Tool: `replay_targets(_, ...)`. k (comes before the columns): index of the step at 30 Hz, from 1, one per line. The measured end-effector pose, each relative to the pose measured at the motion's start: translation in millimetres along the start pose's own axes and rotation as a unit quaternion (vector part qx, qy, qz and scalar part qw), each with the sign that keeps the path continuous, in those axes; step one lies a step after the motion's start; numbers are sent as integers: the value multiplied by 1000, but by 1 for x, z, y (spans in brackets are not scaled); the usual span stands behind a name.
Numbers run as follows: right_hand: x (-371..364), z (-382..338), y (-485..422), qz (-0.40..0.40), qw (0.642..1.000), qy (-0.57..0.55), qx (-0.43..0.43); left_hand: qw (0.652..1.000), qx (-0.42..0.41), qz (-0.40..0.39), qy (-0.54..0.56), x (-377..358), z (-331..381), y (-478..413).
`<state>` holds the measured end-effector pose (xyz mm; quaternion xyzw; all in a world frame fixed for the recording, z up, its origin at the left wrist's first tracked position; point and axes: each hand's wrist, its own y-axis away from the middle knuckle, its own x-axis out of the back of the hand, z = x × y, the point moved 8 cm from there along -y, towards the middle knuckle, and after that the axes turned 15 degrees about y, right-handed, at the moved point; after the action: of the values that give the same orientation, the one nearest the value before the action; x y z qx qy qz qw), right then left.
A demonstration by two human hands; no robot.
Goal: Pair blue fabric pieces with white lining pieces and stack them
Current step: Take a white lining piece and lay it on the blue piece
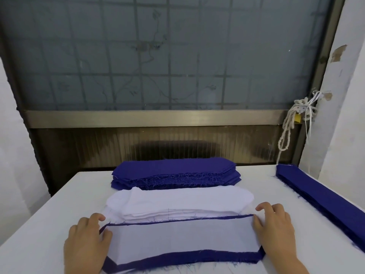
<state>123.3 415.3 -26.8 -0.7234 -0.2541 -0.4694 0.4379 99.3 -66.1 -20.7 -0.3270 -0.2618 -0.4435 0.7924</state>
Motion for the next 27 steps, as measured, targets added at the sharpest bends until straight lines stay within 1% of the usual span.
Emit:
replay_targets(2,8,-4,0,28,998,54,-2,1000,-4,22,-10,3,3,-1)
replay_targets(4,11,-15,-2,27,998,47,24,999,-32,19,-4,1,12,-3)
replay_targets(6,10,-33,-5,2,996,18,86,997,-81,4,16,-4,30,-6)
replay_targets(8,8,-57,-8,-33,987,-12,154,990,-138,-22,31,-13,53,-8)
replay_targets(10,9,-82,-9,-56,974,-43,215,978,-191,-67,49,-26,77,-9)
replay_targets(13,10,-123,-13,-65,955,-115,266,955,-249,-127,102,-51,114,-14)
replay_targets(15,11,-152,-16,-73,944,-159,281,942,-267,-153,136,-69,136,-17)
replay_targets(17,6,-179,-17,-94,934,-182,294,939,-262,-170,146,-88,151,-21)
replay_targets(20,-13,-208,-13,-131,921,-200,308,939,-264,-185,121,-116,155,-23)
replay_targets(21,-21,-212,-12,-132,920,-202,308,938,-268,-183,117,-122,153,-23)
replay_targets(24,-33,-217,-11,-93,934,-166,303,939,-279,-165,112,-129,147,-25)
replay_targets(27,-36,-219,-9,-65,940,-141,305,942,-295,-143,67,-134,145,-27)
